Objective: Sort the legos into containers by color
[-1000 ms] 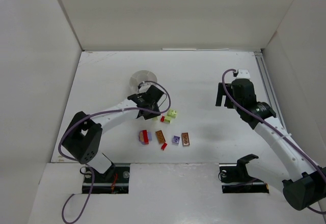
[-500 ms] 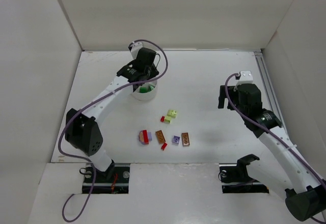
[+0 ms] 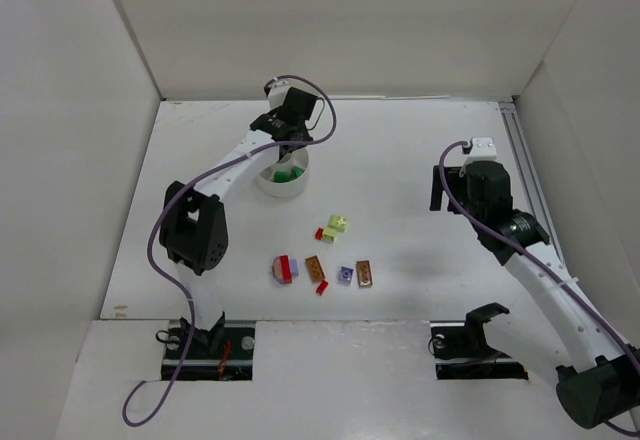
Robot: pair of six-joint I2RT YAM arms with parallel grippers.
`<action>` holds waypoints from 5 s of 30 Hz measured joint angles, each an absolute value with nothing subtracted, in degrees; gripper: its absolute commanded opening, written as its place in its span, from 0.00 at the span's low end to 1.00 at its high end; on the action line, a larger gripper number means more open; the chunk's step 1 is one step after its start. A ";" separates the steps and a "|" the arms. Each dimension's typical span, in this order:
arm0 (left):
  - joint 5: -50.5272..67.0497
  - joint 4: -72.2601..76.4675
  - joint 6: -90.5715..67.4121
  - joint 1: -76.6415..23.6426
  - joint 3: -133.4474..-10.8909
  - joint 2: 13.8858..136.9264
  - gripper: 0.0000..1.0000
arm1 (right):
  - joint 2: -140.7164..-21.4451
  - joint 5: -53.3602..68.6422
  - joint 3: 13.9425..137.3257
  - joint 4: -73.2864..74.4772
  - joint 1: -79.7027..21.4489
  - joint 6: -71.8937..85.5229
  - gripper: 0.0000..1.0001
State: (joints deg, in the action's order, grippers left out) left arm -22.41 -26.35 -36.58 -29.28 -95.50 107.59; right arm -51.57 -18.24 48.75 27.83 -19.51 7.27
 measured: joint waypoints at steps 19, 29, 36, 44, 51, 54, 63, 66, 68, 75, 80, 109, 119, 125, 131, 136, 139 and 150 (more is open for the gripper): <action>-22.70 -27.97 -35.99 -29.28 -96.73 108.71 0.37 | -52.88 -18.22 48.75 27.81 -19.03 7.27 0.98; -21.10 -28.18 -34.94 -29.32 -95.15 104.99 1.00 | -53.04 -12.71 48.75 27.07 -20.29 4.97 0.98; -20.25 -26.30 -35.88 -31.88 -80.05 81.45 1.00 | -64.01 -10.63 48.75 19.73 -38.11 4.84 0.95; -18.65 -28.18 -42.35 -32.38 -58.57 58.11 1.00 | -85.21 -10.87 51.42 15.31 -46.76 3.51 0.93; -15.99 -33.21 -47.55 -32.40 -50.22 50.19 1.00 | -95.15 -12.82 53.98 12.14 -48.18 3.36 0.91; -15.70 -33.98 -48.99 -32.40 -50.19 48.01 1.00 | -97.78 -13.17 55.68 10.39 -48.21 3.20 0.83; -15.64 -34.61 -50.50 -32.40 -50.17 47.86 1.00 | -102.67 -13.96 58.89 5.34 -48.21 1.83 0.76; -15.64 -34.59 -50.46 -32.40 -50.17 47.90 1.00 | -103.81 -12.80 59.81 4.05 -48.21 0.80 0.65; -15.66 -34.61 -50.46 -32.40 -50.17 48.05 1.00 | -104.38 -12.16 60.29 3.49 -48.21 0.01 0.49; -16.40 -34.96 -50.46 -32.40 -50.19 48.36 1.00 | -104.53 -11.29 60.38 2.61 -48.21 -0.43 0.28; -17.39 -35.51 -50.17 -32.40 -50.24 48.38 1.00 | -102.83 -11.20 62.83 6.20 -48.18 -0.62 0.28; -18.04 -34.15 -48.05 -28.10 -50.00 50.39 1.00 | -120.66 -0.16 101.43 11.16 -42.00 -12.51 0.39; -18.04 -34.17 -48.05 -27.99 -50.00 50.48 1.00 | -121.36 3.27 102.72 10.92 -41.98 -13.58 0.66; -18.02 -34.35 -47.86 -27.99 -50.00 50.54 1.00 | -122.08 5.02 102.72 11.05 -41.17 -13.76 0.68; -16.99 -34.52 -46.13 -27.99 -50.00 50.54 1.00 | -120.31 6.00 101.25 10.98 -40.53 -13.58 0.75; -13.13 -33.21 -43.09 -27.99 -50.00 51.83 1.00 | -109.97 4.32 93.01 10.15 -39.59 -10.22 0.90; -11.16 -31.46 -41.30 -29.63 -50.00 54.22 1.00 | -98.85 2.55 83.57 8.05 -37.08 -6.07 1.00; -7.84 -19.94 -34.17 -44.93 -51.77 72.84 0.97 | -68.75 -4.78 54.78 8.62 -24.01 2.33 1.00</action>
